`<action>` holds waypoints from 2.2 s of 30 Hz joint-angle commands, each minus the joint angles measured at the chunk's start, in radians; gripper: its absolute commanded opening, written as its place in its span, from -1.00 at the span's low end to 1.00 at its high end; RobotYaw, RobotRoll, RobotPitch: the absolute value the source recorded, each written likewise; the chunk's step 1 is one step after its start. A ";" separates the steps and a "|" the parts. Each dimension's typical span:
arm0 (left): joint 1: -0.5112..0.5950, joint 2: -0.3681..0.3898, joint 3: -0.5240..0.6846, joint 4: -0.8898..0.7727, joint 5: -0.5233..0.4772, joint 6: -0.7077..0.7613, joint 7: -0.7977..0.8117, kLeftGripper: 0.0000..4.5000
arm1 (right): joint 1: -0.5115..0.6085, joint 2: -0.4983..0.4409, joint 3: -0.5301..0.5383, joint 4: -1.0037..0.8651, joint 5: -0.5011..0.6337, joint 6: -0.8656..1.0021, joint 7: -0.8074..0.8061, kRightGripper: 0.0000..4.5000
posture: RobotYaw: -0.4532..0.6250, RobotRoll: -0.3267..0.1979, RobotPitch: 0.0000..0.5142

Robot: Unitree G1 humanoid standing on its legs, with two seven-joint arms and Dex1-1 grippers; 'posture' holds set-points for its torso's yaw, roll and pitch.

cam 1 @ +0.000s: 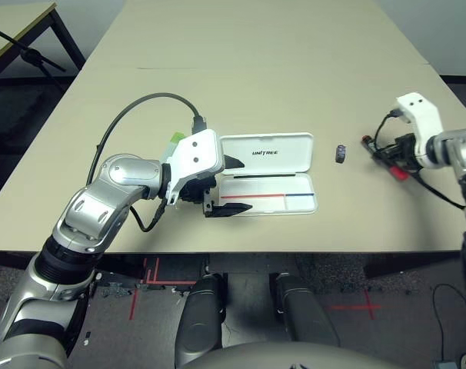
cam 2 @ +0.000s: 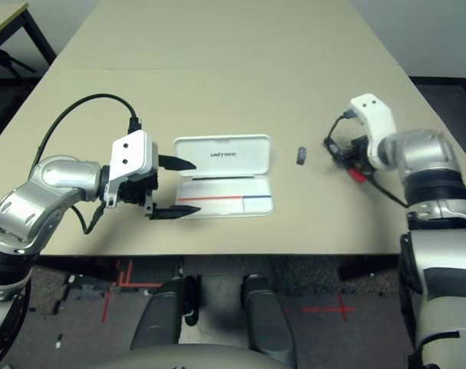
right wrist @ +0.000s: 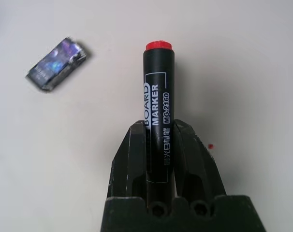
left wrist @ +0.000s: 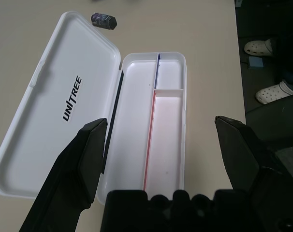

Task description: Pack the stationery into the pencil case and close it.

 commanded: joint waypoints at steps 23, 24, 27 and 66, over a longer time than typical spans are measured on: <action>-0.012 0.093 -0.057 0.005 0.056 -0.025 -0.071 1.00 | -0.052 -0.132 0.191 -0.407 0.224 -0.374 0.568 -0.77 | -0.08 0.25 -0.30; -0.010 0.095 -0.056 0.002 0.057 -0.023 -0.072 1.00 | -0.059 -0.122 0.203 -0.422 0.228 -0.368 0.568 -0.77 | -0.07 0.25 -0.29; -0.006 0.098 -0.054 -0.004 0.056 -0.019 -0.070 1.00 | -0.074 -0.080 0.219 -0.463 0.232 -0.346 0.568 -0.77 | -0.06 0.25 -0.29; 0.019 0.108 -0.052 -0.041 0.059 0.009 -0.024 1.00 | -0.013 0.344 0.363 -0.460 -0.032 -0.315 0.312 -0.77 | 0.05 0.25 -0.35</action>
